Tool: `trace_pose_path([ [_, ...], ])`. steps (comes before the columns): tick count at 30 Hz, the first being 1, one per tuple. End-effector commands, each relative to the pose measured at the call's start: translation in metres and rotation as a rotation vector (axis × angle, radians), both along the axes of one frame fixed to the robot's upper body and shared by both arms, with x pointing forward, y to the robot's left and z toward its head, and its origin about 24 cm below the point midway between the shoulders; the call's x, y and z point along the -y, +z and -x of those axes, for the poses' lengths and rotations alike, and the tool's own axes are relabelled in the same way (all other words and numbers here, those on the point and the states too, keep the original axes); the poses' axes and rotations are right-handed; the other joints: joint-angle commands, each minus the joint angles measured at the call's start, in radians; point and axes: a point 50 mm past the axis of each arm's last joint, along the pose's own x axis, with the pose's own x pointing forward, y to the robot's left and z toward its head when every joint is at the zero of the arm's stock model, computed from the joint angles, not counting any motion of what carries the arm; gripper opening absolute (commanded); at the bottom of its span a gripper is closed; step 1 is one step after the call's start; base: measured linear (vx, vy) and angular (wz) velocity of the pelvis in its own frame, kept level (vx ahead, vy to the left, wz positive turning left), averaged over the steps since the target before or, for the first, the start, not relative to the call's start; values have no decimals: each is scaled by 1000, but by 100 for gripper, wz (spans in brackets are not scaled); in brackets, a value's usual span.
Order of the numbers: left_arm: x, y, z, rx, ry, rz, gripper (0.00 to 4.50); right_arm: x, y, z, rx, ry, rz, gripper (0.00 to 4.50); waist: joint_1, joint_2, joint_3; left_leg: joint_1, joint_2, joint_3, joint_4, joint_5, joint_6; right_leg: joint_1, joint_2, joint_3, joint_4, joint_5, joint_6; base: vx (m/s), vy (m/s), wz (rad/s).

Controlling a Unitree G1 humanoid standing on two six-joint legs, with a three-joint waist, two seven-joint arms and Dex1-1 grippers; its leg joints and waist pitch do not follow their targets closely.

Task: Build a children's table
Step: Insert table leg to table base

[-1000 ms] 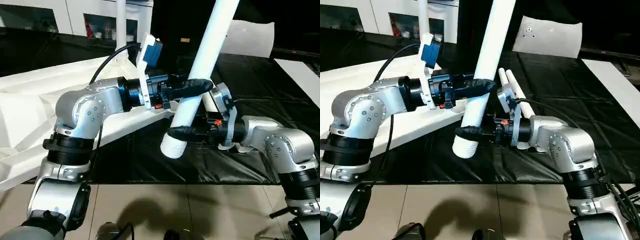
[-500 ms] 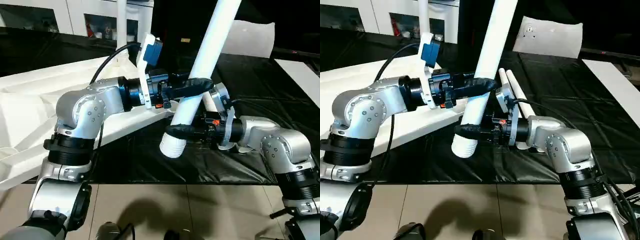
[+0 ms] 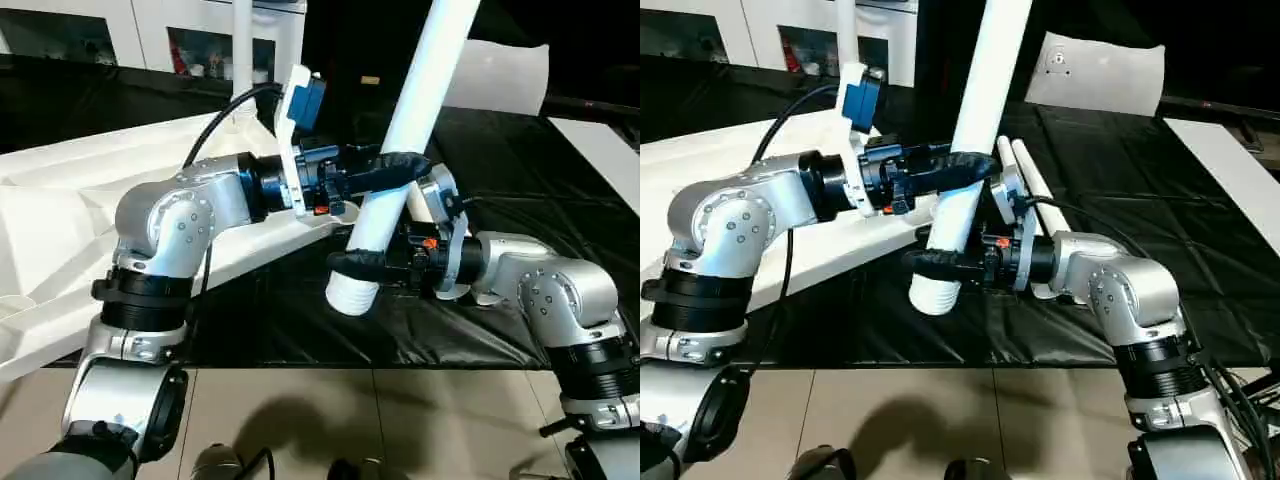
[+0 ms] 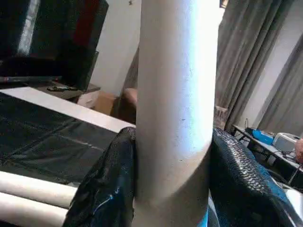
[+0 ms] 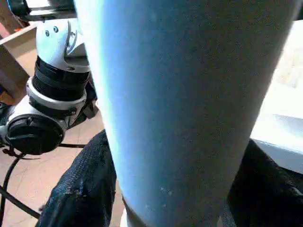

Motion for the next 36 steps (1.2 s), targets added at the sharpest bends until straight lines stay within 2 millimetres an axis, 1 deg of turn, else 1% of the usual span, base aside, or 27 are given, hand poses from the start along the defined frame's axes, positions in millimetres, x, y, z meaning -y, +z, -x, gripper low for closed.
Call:
trace_pose_path([
  [1, 5, 6, 3, 39, -28, 5, 185, 3, 3, 0, 17, -2, 11, 306, 0, 15, -95, 18, 1, 5, -62, -245, -22, 54, -62, 32, -85, -407, -106, 0, 0, 0],
  [3, 4, 6, 3, 40, -30, 0, 185, 3, 3, 0, 17, -2, 10, 278, 0, 15, -96, 18, 1, 5, -62, -241, -21, 55, -63, 33, -84, -403, -106, 0, 0, 0],
  [6, 4, 4, 4, 46, -36, -14, 185, 4, 4, -1, 15, -5, 5, 258, -1, 17, -96, 19, 1, 4, -63, -240, -22, 54, -62, 33, -83, -392, -111, 0, 0, 0],
  [7, 4, 4, 4, 48, -38, -16, 185, 4, 4, -1, 15, -5, 5, 258, -1, 16, -96, 19, 1, 4, -63, -242, -22, 54, -61, 33, -82, -393, -111, 0, 0, 0],
  [9, 4, 4, 4, 49, -39, -17, 185, 4, 3, -1, 13, -6, 2, 232, 0, 17, -96, 19, 1, 5, -63, -244, -23, 54, -62, 33, -83, -396, -112, 0, 0, 0],
  [10, 4, 4, 4, 49, -41, -16, 185, 4, 3, -1, 12, -7, 1, 226, 0, 17, -96, 19, 1, 5, -63, -247, -23, 54, -62, 33, -83, -400, -112, 0, 0, 0],
  [12, 4, 5, 5, 50, -43, -13, 185, 3, 3, -1, 10, -8, -1, 226, 0, 16, -96, 18, 0, 5, -62, -243, -24, 55, -62, 33, -83, -395, -112, 0, 0, 0],
  [13, 4, 5, 5, 50, -43, -13, 185, 3, 3, -1, 10, -9, -1, 208, 0, 16, -97, 18, 0, 5, -62, -243, -24, 55, -63, 33, -83, -397, -112, 0, 0, 0],
  [14, 4, 5, 5, 50, -44, -12, 185, 3, 2, -1, 9, -9, -2, 202, 0, 17, -96, 19, 1, 5, -62, -246, -24, 54, -62, 33, -84, -401, -111, 0, 0, 0],
  [16, 5, 5, 4, 50, -43, -10, 185, 3, 2, 0, 8, -10, -4, 197, 0, 19, -97, 19, 1, 4, -62, -247, -25, 55, -63, 32, -84, -402, -111, 0, 0, 0],
  [21, 5, 7, 4, 49, -43, -1, 185, 3, 1, 0, 6, -13, -7, 194, 0, 19, -98, 19, 1, 4, -62, -246, -25, 55, -62, 33, -83, -389, -115, 0, 0, 0],
  [23, 6, 10, 8, 58, -73, 14, 185, 3, 1, -1, 6, -17, -9, 194, 0, 19, -98, 18, 1, 4, -63, -243, -25, 56, -62, 32, -81, -384, -117, 0, 0, 0],
  [25, 6, 12, 8, 62, -66, 16, 185, 3, 1, -1, 7, -18, -9, 194, 0, 20, -98, 19, 1, 4, -62, -249, -26, 55, -62, 32, -82, -385, -120, 0, 0, 0],
  [26, 7, 14, 8, 64, -71, 31, 185, 3, 1, -1, 8, -20, -10, 194, 2, 24, -101, 20, 1, 4, -61, -250, -28, 57, -63, 32, -80, -381, -123, 0, 0, 0],
  [27, 7, 16, 9, 67, -77, 43, 220, 3, 1, -1, 8, -21, -11, 194, 1, 21, -100, 20, 1, 4, -62, -249, -28, 56, -62, 32, -81, -376, -124, 0, 0, 0],
  [28, 7, 19, 9, 63, -81, 64, 220, 2, 1, -1, 8, -24, -13, 194, 2, 26, -102, 20, 1, 3, -61, -250, -29, 58, -63, 32, -79, -372, -127, 0, 0, 0],
  [29, 7, 21, 10, 59, -84, 77, 241, 2, 1, -1, 9, -26, -16, 194, 2, 24, -102, 19, 1, 4, -61, -250, -30, 58, -63, 32, -81, -370, -127, 0, 0, 0],
  [30, 7, 23, 11, 63, -96, 93, 255, 2, 1, -1, 8, -29, -18, 193, 3, 25, -103, 20, 1, 4, -61, -252, -31, 58, -63, 32, -80, -367, -130, 0, 0, 0],
  [31, 7, 24, 12, 65, -100, 98, 258, 2, 1, -1, 8, -30, -19, 193, 3, 24, -102, 19, 0, 5, -60, -253, -29, 58, -62, 32, -80, -369, -131, 0, 0, 0],
  [33, 7, 27, 13, 40, -99, 144, 261, 2, 0, -1, 9, -47, -21, 193, 5, 31, -104, 19, 1, 3, -60, -254, -31, 59, -62, 31, -77, -354, -141, 0, 0, 0],
  [35, 9, 28, 12, 9, -70, 179, 287, 2, -1, -2, -5, -65, -35, 193, 4, 32, -104, 18, 1, 3, -60, -253, -31, 59, -61, 32, -76, -333, -149, 0, 0, 0],
  [36, 9, 28, 12, 7, -59, 192, 297, 2, -1, -2, -12, -76, -44, 193, 6, 33, -105, 20, -1, 4, -59, -260, -28, 59, -61, 30, -79, -341, -150, 0, 0, 0],
])
